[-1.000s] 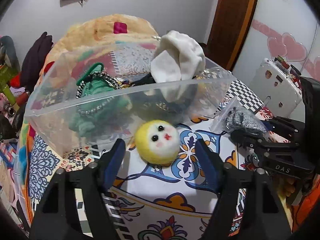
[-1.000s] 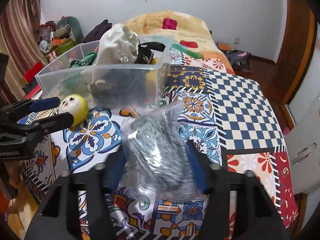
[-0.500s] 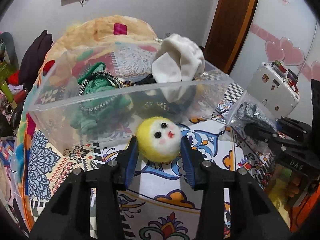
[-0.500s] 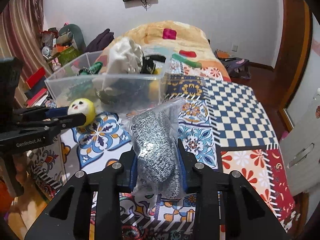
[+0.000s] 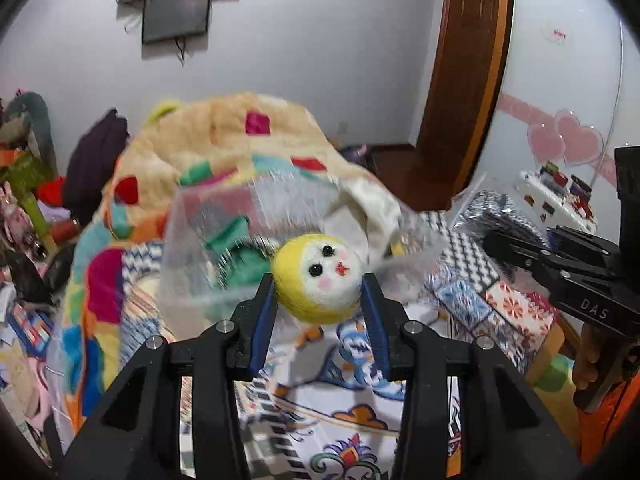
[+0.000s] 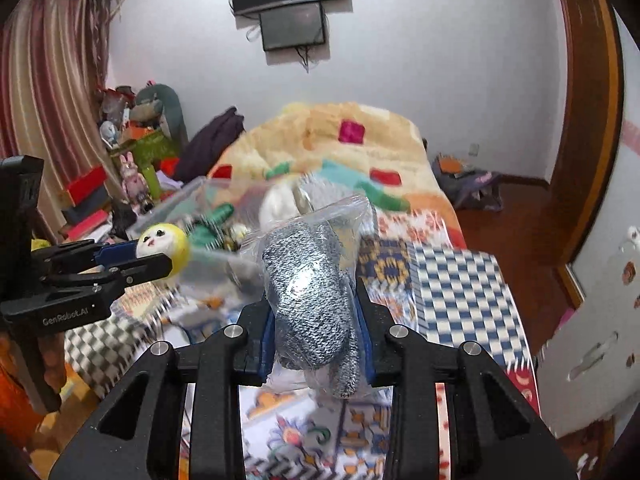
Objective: Organize soft objects
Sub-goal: 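Lower the doll into the box with left tool while right tool drops the sock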
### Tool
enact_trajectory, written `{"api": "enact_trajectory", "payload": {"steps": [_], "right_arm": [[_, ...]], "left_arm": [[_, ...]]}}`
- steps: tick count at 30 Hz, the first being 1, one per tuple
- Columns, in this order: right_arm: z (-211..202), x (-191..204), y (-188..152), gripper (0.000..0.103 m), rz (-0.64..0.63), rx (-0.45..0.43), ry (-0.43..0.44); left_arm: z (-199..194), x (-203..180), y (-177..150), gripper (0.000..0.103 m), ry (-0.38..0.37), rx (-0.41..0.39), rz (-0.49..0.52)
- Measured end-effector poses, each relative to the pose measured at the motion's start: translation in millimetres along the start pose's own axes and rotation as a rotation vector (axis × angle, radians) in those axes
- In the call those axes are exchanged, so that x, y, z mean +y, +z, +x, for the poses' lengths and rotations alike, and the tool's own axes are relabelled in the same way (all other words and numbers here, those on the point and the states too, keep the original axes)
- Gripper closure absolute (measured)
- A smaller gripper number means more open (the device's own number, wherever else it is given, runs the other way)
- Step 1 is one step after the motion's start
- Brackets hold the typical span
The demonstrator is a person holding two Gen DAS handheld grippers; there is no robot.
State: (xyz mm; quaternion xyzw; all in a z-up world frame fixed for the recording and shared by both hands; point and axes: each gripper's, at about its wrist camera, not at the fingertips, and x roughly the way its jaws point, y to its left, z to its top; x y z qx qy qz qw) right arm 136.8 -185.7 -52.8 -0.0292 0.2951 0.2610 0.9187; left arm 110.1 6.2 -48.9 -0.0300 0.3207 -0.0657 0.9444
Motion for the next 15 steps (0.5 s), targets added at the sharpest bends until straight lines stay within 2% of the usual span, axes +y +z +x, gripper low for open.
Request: {"api": "enact_trajectory", "payload": {"steps": [9,15], "right_arm": [[16,27,31,0.073,-0.028,-0.081,0.059],[38,40,41,0.073,-0.034,-0.072,0.087]], "left_arm": [[-14,16,28,0.061,0.03,-0.081,-0.019],[-3,25,34,0.061,0.051,-0.075,-0.023]]}}
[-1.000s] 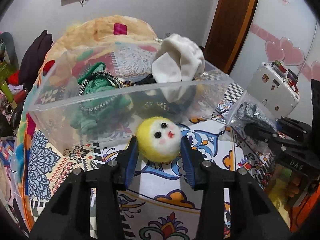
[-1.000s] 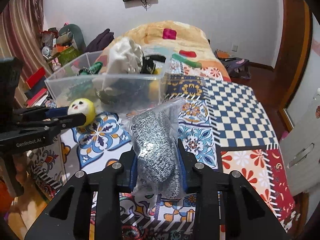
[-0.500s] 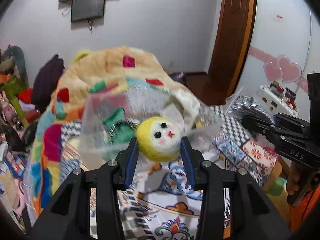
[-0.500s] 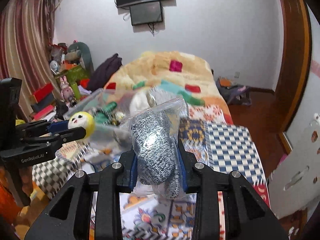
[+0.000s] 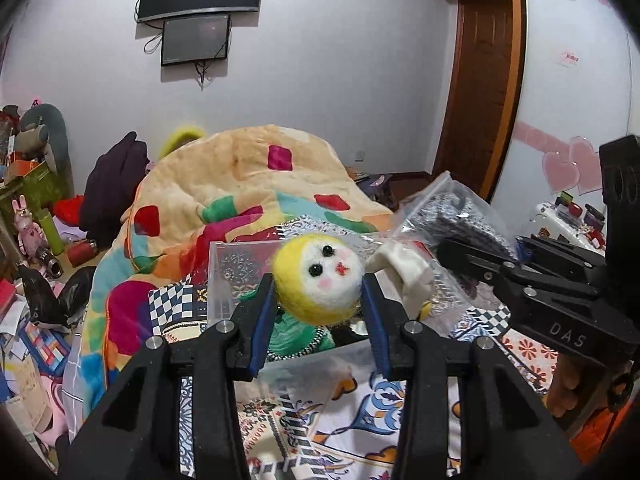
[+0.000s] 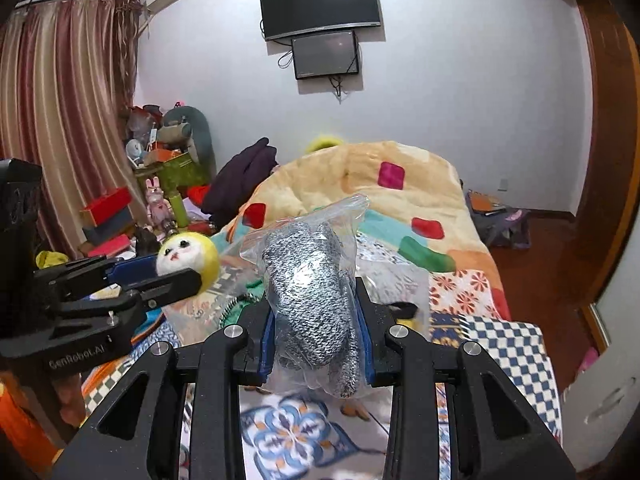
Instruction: Organize soft objects
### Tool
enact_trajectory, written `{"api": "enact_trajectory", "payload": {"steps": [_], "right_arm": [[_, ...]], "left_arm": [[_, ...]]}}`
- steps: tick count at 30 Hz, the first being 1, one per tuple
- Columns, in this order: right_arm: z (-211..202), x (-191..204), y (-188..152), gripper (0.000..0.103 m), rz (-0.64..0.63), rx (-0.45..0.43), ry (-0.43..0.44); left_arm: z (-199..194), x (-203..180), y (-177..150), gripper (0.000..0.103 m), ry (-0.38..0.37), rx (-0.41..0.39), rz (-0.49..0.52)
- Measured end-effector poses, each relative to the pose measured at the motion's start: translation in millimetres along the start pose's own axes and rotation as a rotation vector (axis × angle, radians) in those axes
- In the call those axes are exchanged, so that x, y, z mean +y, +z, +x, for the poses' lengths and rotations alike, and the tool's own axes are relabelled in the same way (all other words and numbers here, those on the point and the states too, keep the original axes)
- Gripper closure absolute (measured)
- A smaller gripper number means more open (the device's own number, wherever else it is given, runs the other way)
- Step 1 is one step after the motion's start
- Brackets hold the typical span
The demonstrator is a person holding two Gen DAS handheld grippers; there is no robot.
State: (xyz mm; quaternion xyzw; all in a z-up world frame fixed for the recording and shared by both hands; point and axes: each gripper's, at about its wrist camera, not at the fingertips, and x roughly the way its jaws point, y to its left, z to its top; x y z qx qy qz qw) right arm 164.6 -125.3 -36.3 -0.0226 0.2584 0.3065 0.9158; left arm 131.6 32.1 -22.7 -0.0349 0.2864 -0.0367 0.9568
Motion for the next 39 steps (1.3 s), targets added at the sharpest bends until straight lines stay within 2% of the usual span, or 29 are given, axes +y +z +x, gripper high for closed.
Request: {"api": "enact_trajectory", "payload": {"steps": [13,19,24,26,29,34,39], "right_arm": [[49,10,-10,0.073,-0.003,0.126,0.023],[64,9,-17,0.072,-0.014,0.186,0.024],[68,4,-17,0.069,0.009,0.216,0.049],[68,3,-18,0.06,0.01,0.225,0.047],[65,3,-17,0.055,0.012,0.219,0.048],[49,3,-10,0.054,0.006,0.182,0.053],[18,2,3,0.054,-0.01,0.097,0.033]], "left_arm": [[50,22,-20,0.061,0.021,0.125,-0.033],[61,23,-25,0.061,0.024,0.16,-0.024],[63,24,-25,0.055,0.025,0.168,-0.021],[60,24,-25,0.046,0.025,0.163,-0.023],[53,26,-25,0.044,0.032,0.14,-0.027],[36,28,-20,0.044,0.035,0.098,-0.04],[8,26,-11,0.044,0.031,0.019,-0.053]]}}
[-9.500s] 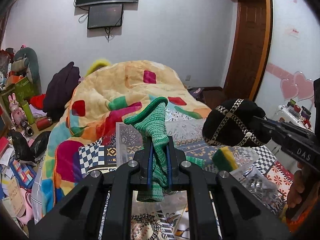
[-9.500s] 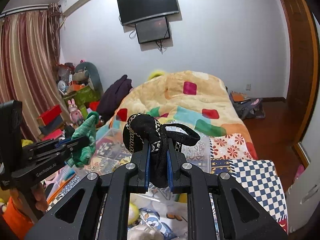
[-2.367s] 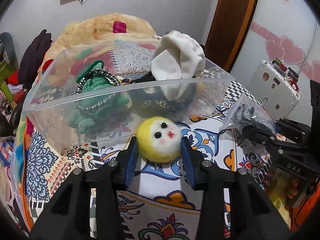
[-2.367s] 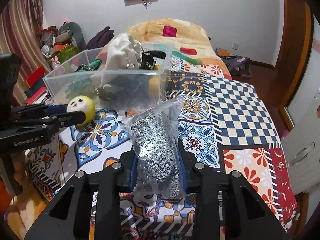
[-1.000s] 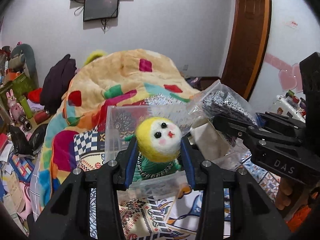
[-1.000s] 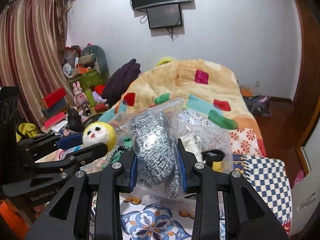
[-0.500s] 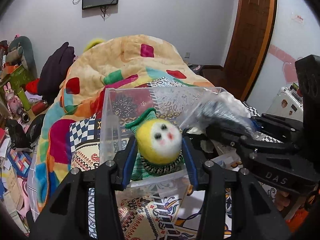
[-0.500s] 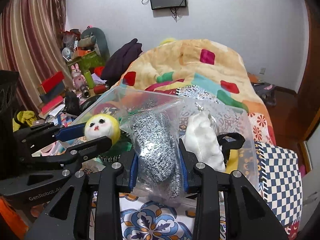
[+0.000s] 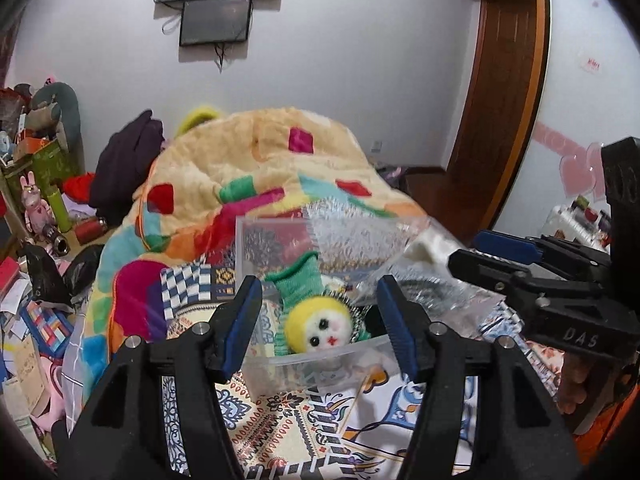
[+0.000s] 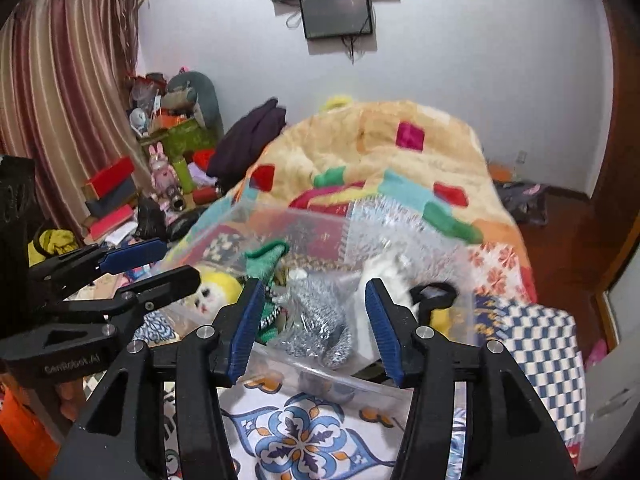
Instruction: Organize soft objects
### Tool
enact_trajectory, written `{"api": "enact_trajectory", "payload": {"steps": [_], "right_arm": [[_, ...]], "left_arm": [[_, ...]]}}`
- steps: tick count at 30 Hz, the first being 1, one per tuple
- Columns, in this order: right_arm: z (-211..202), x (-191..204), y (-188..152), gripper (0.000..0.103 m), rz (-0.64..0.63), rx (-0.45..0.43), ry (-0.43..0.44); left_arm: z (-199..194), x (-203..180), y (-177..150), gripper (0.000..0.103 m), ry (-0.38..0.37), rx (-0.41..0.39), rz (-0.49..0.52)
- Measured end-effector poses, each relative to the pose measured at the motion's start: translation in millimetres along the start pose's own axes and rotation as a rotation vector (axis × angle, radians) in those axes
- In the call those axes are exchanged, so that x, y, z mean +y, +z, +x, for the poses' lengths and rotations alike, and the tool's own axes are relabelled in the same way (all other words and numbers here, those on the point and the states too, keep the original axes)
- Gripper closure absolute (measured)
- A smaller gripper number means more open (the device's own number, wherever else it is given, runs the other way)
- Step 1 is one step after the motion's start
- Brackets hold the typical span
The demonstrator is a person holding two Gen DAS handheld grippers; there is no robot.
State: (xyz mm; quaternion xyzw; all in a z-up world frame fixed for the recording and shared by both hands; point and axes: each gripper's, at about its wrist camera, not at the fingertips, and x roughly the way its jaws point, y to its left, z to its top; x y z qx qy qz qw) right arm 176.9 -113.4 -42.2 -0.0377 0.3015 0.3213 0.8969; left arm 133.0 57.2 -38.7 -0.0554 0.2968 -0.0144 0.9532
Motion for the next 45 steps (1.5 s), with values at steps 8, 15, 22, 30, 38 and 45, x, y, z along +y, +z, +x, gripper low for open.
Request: {"api": "enact_trajectory", "payload": {"steps": [8,15,22,30,38,45], "right_arm": [[-54,2,8,0.046,-0.009,-0.145,-0.02],[-90,7,3,0.026,-0.014,-0.263,-0.049],[-102,10,-4,0.016,-0.023,-0.313,-0.068],[-105,9,-14,0.009,-0.02,-0.323,-0.07],[-105,9,-16,0.008,-0.022,-0.321,-0.066],[-105,9,-18,0.007,-0.023,-0.318,-0.062]], "left_arm": [[-49,-11,10,0.04,-0.035,-0.13,0.005],[-81,-20,8,0.025,-0.055,-0.218,0.004],[-98,-26,3,0.011,-0.055,-0.275,0.005],[-105,-33,-4,0.005,-0.021,-0.307,0.036],[-103,-35,-8,0.005,-0.023,-0.299,0.043],[-102,-35,-8,0.005,-0.022,-0.297,0.044]]}}
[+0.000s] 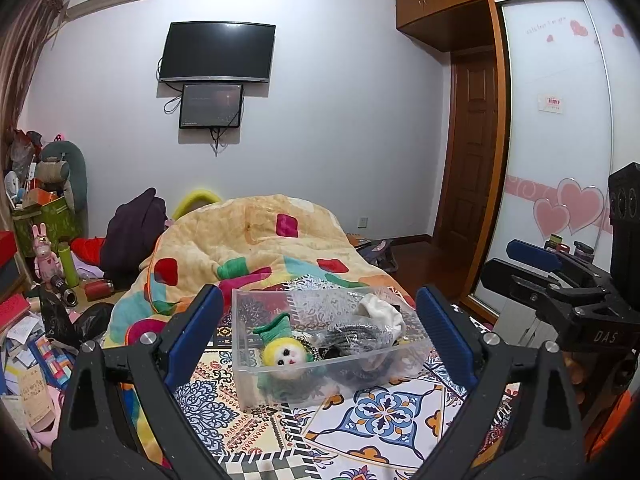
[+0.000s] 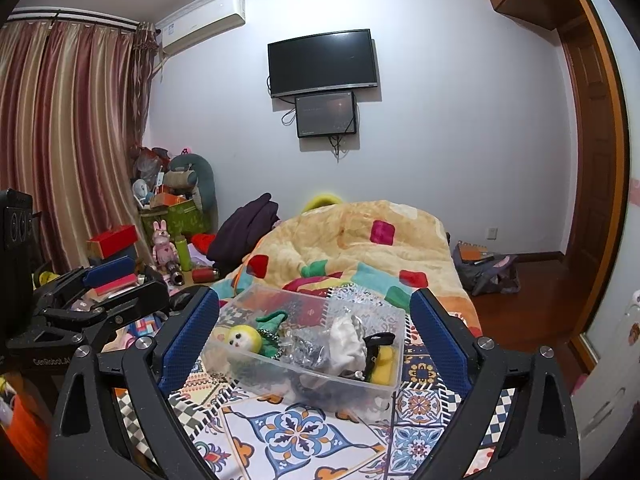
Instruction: Organize soft objects
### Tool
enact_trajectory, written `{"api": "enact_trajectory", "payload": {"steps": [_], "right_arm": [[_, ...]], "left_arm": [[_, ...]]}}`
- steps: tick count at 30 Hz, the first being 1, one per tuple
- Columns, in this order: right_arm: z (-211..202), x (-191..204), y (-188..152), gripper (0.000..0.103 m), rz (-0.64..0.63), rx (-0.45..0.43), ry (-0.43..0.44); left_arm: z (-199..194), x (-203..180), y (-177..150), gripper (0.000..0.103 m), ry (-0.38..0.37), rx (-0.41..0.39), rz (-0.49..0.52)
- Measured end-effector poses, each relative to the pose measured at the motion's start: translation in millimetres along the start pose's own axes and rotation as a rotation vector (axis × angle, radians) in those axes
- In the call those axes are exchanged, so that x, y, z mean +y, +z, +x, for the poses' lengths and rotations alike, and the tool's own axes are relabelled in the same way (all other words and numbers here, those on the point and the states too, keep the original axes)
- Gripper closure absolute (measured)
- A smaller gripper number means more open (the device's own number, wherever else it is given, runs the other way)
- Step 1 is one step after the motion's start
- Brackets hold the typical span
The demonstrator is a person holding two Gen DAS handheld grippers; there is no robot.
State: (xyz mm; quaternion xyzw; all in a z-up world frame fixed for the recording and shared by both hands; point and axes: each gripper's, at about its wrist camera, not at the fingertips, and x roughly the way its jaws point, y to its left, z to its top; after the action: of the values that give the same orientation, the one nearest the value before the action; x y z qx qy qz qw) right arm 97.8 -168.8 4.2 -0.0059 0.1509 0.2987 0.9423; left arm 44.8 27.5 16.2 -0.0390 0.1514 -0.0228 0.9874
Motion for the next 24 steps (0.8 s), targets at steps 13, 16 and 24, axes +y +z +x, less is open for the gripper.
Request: {"api": "enact_trajectory", "payload": {"steps": [13,16,24], "right_arm": [[0.2,-0.4,0.0,0.007,0.0,0.0,0.0],[0.3,-0.3,0.4,0.007,0.0,0.001,0.001],[1.0,-0.1,0.6,0.006,0.001,0.001,0.003]], "left_arm": [[1.3,-0.4,-3.3,0.003,-0.001,0.005,-0.002],[1.4,0.6,-3.7,0.003,0.0,0.006,-0.003],[2.0,1.4,-3.4,0.002,0.001,0.005,-0.001]]}}
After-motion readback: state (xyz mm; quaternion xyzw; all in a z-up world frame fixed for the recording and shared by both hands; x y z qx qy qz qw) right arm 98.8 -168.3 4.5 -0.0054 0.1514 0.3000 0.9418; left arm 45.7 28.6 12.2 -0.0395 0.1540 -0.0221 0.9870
